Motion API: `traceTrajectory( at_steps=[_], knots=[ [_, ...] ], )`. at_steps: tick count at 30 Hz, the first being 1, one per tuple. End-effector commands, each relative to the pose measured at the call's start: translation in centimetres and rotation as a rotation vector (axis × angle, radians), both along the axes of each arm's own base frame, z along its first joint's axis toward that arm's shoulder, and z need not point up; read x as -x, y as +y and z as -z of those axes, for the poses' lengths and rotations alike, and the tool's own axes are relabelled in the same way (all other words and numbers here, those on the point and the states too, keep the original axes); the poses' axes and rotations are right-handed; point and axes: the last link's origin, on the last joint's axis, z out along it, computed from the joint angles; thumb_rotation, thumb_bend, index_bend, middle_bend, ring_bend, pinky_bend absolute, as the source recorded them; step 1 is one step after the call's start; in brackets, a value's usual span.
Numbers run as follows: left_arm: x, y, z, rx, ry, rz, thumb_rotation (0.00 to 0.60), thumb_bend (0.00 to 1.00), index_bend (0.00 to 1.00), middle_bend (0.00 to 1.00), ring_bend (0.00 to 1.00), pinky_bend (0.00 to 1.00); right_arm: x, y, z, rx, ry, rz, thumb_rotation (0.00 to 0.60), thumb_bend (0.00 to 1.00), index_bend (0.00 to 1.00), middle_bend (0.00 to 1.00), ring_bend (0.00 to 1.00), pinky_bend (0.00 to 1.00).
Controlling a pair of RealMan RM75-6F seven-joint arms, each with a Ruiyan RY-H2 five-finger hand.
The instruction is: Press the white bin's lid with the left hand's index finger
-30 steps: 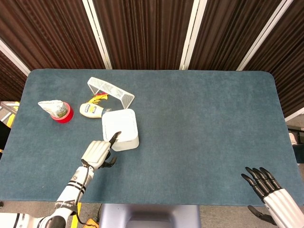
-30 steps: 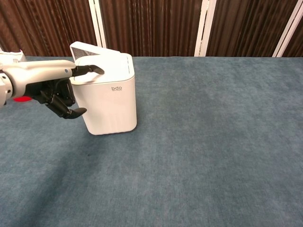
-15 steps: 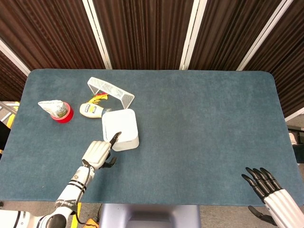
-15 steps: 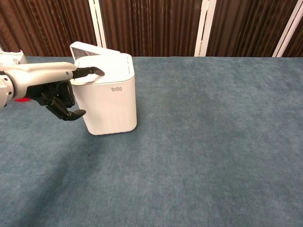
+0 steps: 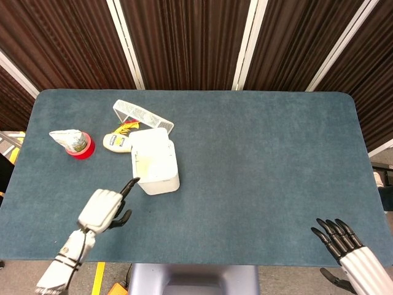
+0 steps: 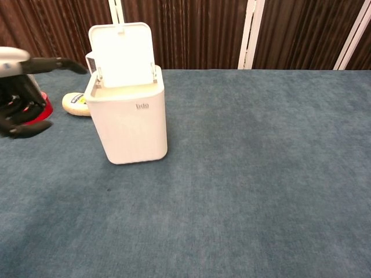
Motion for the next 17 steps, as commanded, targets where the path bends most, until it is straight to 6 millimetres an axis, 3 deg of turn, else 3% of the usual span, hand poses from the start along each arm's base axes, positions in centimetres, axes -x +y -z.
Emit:
traceTrajectory(
  at_steps=[1, 4, 6, 9, 17],
  knots=[
    [9.2, -7.2, -3.2, -0.081, 0.071, 0.037, 0.600, 0.44, 0.00, 0.22, 0.22, 0.45, 0.0, 0.0, 0.4, -0.004, 0.009, 0.004, 0.600, 0.31, 0.00, 0.00, 0.00, 0.00],
    [13.0, -9.8, -3.2, -0.199, 0.115, 0.017, 0.600, 0.43, 0.00, 0.03, 0.02, 0.16, -0.1, 0.0, 0.7, -0.010, 0.020, 0.005, 0.600, 0.31, 0.00, 0.00, 0.00, 0.00],
    [15.1, -11.1, -3.0, -0.247, 0.095, -0.047, 0.600, 0.42, 0.00, 0.00, 0.00, 0.08, -0.1, 0.0, 0.9, -0.014, 0.028, 0.008, 0.600, 0.31, 0.00, 0.00, 0.00, 0.00],
    [15.8, -11.1, -3.0, -0.240, 0.113, -0.057, 0.600, 0.41, 0.00, 0.00, 0.00, 0.04, -0.1, 0.0, 1.2, -0.019, 0.032, 0.007, 0.600, 0.31, 0.00, 0.00, 0.00, 0.00],
    [16.1, -11.0, -3.1, -0.216, 0.138, -0.088, 0.600, 0.42, 0.00, 0.00, 0.00, 0.04, -0.2, 0.1, 1.0, -0.015, 0.022, 0.000, 0.600, 0.31, 0.00, 0.00, 0.00, 0.00]
  ],
)
